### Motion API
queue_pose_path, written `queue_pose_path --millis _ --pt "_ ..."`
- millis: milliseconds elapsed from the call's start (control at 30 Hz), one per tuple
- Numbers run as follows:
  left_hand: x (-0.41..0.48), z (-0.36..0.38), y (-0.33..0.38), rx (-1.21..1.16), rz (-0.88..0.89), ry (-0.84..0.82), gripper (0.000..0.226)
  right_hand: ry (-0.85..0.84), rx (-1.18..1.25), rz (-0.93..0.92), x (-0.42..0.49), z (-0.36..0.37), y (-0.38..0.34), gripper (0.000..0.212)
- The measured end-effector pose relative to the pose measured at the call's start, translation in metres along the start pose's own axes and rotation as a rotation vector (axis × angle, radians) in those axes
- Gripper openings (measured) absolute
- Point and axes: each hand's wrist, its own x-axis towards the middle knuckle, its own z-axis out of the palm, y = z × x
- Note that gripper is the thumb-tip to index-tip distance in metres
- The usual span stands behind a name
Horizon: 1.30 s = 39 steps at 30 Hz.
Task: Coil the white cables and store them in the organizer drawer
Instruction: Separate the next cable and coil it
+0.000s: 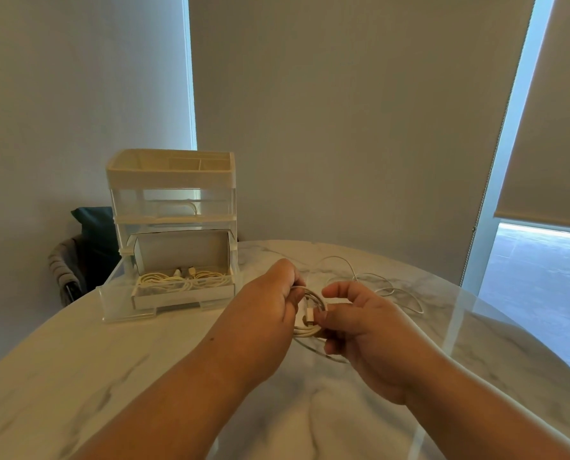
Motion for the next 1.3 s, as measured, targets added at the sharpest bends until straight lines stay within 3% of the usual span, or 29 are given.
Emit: queue_pose_path --millis 133,267,400,667,767,867,1000,1233,1300 --pt "0.001 -0.003 0.001 0.042 0.019 -0.015 0.011 -0.005 0.213 0.03 -0.002 0.003 -0.001 0.026" --pt "0.0 -0.004 0.0 0.048 0.018 -0.001 0.015 -0.085 0.256 -0.024 -0.003 0.004 -0.001 0.028" --pt "0.0 -0.005 0.001 0.037 0.015 0.012 0.017 -0.129 -0.046 -0.216 -0.004 0.001 -0.001 0.047" --pt "0.003 -0.003 0.001 0.055 -0.057 0.039 0.014 0.223 -0.589 -0.511 -0.011 0.002 -0.005 0.012" --pt "0.003 -0.001 0.001 0.04 -0.062 0.061 0.016 0.314 -0.678 -0.596 -0.011 0.001 -0.008 0.016" --pt "0.001 0.001 0.001 -0.016 -0.076 0.055 0.018 0.307 -0.638 -0.523 -0.008 -0.002 -0.004 0.017" --pt "0.001 0.005 -0.002 -0.199 -0.122 0.046 0.019 0.165 -0.372 -0.294 -0.004 0.003 0.003 0.016" --pt "0.0 0.011 0.002 -0.368 -0.112 -0.012 0.019 0.119 -0.283 -0.324 -0.004 0.004 0.003 0.045" --pt "-0.001 0.013 0.003 -0.355 -0.099 0.001 0.02 0.13 -0.337 -0.312 -0.004 0.005 0.006 0.039"
